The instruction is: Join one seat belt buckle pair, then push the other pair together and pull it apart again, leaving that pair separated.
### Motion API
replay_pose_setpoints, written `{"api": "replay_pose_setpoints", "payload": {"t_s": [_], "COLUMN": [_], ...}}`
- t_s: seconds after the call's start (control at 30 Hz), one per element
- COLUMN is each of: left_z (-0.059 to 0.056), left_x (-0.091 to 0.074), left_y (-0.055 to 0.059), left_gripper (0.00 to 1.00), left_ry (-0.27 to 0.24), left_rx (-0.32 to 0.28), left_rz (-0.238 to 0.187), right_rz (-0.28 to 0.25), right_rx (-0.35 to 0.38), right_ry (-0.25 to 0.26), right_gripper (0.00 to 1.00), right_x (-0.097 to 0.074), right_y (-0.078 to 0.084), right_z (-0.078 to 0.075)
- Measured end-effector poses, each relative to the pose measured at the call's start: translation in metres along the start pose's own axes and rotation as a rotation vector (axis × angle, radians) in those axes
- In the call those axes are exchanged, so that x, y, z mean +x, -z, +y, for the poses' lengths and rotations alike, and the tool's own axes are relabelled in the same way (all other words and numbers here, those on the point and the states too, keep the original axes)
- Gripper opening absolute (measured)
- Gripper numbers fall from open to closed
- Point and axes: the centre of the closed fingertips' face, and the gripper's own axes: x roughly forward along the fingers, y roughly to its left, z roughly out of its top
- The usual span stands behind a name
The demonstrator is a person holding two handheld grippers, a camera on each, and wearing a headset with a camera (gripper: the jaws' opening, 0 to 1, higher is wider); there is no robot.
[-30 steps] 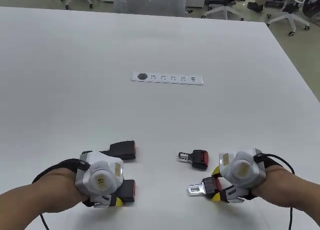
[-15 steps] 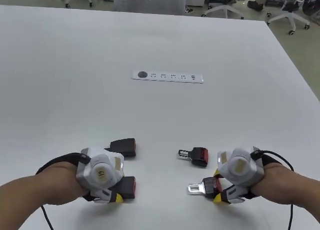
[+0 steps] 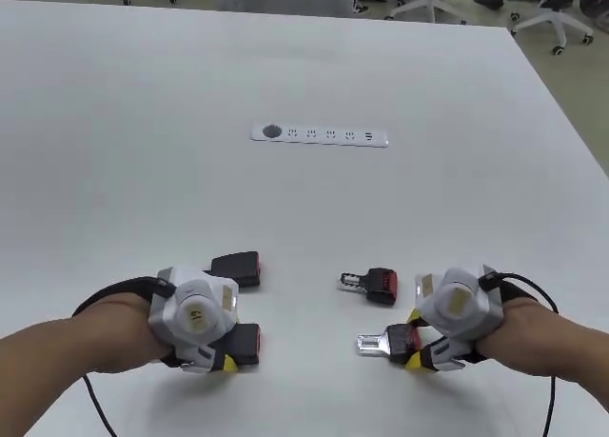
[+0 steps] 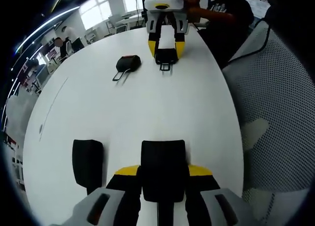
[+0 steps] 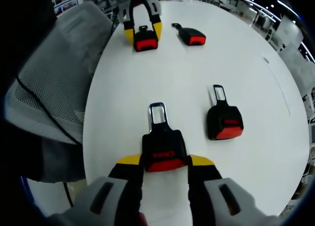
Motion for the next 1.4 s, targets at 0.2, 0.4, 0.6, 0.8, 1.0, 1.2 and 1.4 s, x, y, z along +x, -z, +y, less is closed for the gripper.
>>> {"api": "replay_pose_setpoints", "payload": {"t_s": [0.2,0.4,0.6,0.8,1.0,1.2,1.4], "left_z": [0.0,0.0,0.0,0.0,-0.001,0.0,0.0], "left_x": [0.0,0.0,0.0,0.0,0.0,0.0,0.0], "left_y": [0.0,0.0,0.001,0.001,0.001,0.001,0.001], "left_gripper": [0.35,0.34,0.34,0.34,0.34,0.34,0.34], "left_ry": [0.001,0.002,0.004,0.006,0.009,0.008,0.009], "left_rx": [-0.007,-0.011,-0.01,-0.017,-0.02,-0.022,-0.023], "left_rz": [-0.003,-0.007,-0.001,0.004,0.004,0.007,0.01], "right_rz": [-0.019,-0.064,-0.109,-0.14,-0.155,-0.158,-0.155], "right_rx": [-0.001,0.021,0.016,0.035,0.032,0.011,0.014], "right_ry": [0.011,0.033,0.031,0.028,0.017,0.008,0.02], "right_gripper": [0.35,0.35,0.35,0.35,0.35,0.35,0.35], "right_x": [0.005,0.016,0.028,0.037,0.046,0.051,0.051], "right_y": [-0.015,-0.042,-0.072,-0.096,-0.116,-0.13,-0.13], "right_z": [0.005,0.009,0.018,0.02,0.019,0.023,0.025]}}
